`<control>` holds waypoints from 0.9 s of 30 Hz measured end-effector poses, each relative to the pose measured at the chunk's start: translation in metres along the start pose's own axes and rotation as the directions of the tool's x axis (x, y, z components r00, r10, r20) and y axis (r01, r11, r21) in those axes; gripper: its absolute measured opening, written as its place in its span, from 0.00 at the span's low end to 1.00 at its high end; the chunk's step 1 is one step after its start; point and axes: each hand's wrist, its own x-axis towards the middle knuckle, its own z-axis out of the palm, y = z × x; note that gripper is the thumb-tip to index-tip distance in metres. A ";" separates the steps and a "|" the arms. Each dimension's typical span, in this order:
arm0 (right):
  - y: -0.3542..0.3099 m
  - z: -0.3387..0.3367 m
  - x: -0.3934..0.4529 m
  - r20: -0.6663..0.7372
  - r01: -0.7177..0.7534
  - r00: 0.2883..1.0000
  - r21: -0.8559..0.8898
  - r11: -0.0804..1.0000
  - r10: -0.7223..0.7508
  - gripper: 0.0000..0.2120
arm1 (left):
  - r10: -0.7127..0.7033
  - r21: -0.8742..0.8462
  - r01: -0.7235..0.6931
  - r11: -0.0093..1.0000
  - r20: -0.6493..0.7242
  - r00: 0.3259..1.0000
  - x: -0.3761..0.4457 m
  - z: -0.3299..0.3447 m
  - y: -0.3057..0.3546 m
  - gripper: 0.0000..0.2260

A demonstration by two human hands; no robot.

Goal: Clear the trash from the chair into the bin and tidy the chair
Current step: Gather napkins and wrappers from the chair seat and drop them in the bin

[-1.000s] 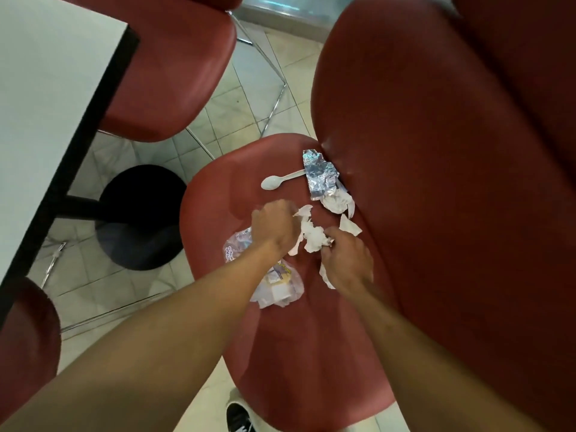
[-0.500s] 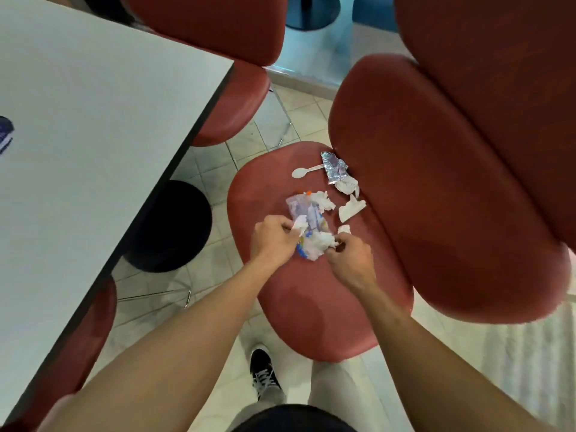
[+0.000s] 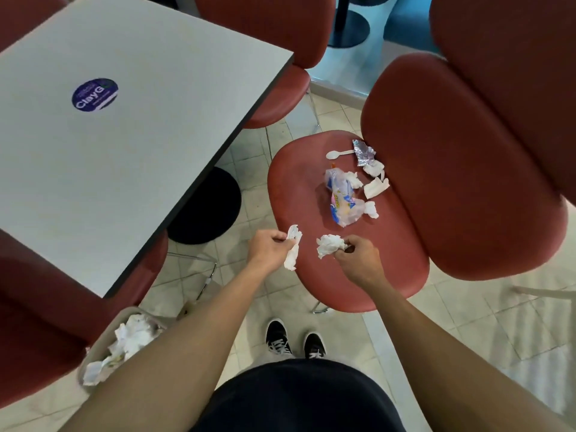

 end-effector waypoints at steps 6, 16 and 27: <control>-0.011 0.008 -0.031 0.113 0.108 0.988 -0.052 0.993 -0.101 0.03 | -0.044 -0.055 0.037 0.998 -0.117 0.992 -0.035 -0.010 -0.031 0.03; -0.010 0.065 -0.072 0.258 0.193 0.955 -0.154 0.969 -0.149 0.03 | -0.181 -0.175 0.148 0.973 -0.194 0.964 -0.085 -0.039 -0.111 0.09; -0.048 0.215 -0.137 0.424 0.265 0.893 -0.221 0.939 -0.152 0.06 | -0.321 -0.272 0.251 0.929 -0.250 0.914 -0.112 -0.152 -0.255 0.06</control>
